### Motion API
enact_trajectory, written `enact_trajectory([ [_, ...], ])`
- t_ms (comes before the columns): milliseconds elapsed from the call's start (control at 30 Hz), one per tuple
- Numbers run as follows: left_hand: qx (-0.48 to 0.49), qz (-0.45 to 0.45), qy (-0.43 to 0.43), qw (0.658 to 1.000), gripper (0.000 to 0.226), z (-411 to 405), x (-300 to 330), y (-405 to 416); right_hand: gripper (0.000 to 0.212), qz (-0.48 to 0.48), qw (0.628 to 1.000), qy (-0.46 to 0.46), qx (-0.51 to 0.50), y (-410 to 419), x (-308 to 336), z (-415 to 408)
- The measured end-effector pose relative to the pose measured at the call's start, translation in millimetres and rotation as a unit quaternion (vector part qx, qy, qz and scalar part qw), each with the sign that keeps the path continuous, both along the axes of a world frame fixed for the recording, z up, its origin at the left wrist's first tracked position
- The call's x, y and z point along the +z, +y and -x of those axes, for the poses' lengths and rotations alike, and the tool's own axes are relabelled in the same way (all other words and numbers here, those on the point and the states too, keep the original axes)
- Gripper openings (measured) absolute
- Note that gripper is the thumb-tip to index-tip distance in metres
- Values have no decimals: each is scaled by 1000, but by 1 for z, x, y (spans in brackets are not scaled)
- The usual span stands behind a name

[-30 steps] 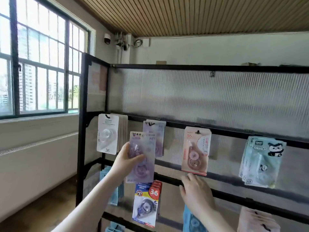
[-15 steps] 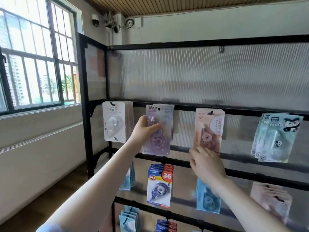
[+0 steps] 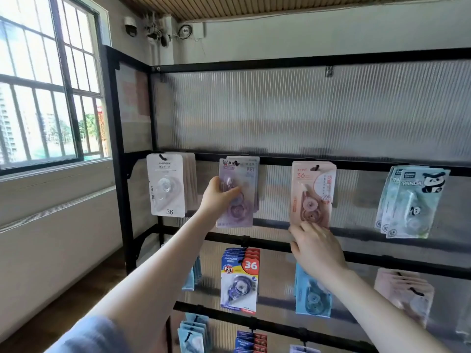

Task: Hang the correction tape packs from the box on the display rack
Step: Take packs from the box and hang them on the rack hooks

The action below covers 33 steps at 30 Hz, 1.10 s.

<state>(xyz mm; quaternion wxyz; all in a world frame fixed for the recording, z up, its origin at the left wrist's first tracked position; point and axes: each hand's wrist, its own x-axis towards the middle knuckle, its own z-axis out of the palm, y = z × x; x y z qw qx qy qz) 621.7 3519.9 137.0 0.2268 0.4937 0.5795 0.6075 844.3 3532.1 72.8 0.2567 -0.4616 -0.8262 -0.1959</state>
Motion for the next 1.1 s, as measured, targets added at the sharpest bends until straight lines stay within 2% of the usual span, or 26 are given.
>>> enact_trajectory([
  [133,42,10,38,998,33,2,-5,4,29,-5,1000,0,11,-3,2,-3],
  [267,104,18,117,987,51,7,-16,0,28,-3,1000,0,1,-5,-3,-8],
  [400,173,48,252,951,58,12,-34,-18,25,-7,1000,-12,-28,-9,-6,-13],
  [500,210,28,350,913,58,12,-50,-39,26,-25,998,-20,-46,-11,-14,-19],
  [600,210,23,410,888,61,9,-74,-57,32,-39,997,-26,-62,-14,-26,-25],
  [733,192,45,433,879,70,-2,-109,-79,40,-40,997,-21,-65,-20,-51,-28],
  [833,194,27,451,871,61,-13,-141,-91,48,-25,998,-21,-60,-25,-72,-32],
  [900,189,55,440,876,59,-24,-165,-97,50,-11,998,-29,-55,-29,-90,-40],
  [1100,162,137,434,875,73,-62,-235,-110,50,41,998,-28,-48,-34,-150,-71],
])
